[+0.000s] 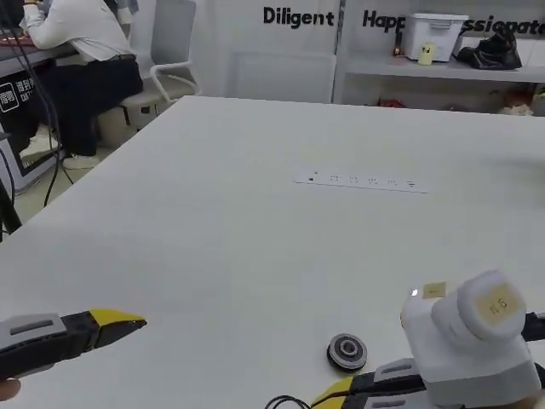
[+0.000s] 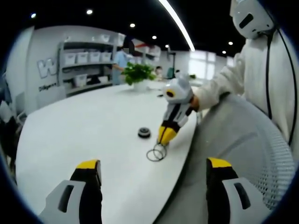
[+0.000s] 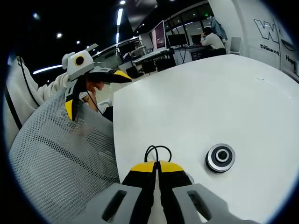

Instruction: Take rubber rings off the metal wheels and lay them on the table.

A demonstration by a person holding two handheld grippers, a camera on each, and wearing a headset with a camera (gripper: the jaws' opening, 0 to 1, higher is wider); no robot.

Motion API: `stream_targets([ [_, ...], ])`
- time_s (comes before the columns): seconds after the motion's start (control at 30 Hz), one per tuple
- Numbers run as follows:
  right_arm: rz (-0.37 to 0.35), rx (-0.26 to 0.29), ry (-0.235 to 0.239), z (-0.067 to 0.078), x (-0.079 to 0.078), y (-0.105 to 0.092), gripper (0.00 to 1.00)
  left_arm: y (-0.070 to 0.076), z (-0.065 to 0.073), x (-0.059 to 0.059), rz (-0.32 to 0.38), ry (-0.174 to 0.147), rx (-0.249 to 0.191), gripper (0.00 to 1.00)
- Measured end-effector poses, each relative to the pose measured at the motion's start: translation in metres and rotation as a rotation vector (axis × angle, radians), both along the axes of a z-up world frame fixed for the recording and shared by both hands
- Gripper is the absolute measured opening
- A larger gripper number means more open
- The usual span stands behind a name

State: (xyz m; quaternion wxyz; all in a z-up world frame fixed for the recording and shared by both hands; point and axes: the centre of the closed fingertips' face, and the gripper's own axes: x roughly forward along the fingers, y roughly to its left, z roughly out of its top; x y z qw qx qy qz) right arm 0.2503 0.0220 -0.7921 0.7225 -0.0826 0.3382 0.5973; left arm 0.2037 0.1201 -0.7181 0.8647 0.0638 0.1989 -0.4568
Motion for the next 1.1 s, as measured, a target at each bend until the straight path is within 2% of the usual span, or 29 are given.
stream_targets([
  [0.2,-0.008,-0.007,-0.013,-0.001,0.004,-0.002,0.04,0.0,0.0,0.0,-0.002,0.001,0.002,0.95],
  [0.6,-0.049,0.017,-0.009,0.006,0.013,-0.007,0.06,0.002,0.002,0.001,-0.002,-0.002,0.008,0.95],
  [0.83,-0.07,0.032,-0.019,0.012,0.019,-0.01,0.07,0.002,0.003,0.003,-0.004,-0.009,0.011,0.94],
  [1.1,-0.126,0.064,-0.038,0.023,0.034,-0.018,0.08,0.002,0.007,0.007,-0.01,-0.018,0.016,0.94],
])
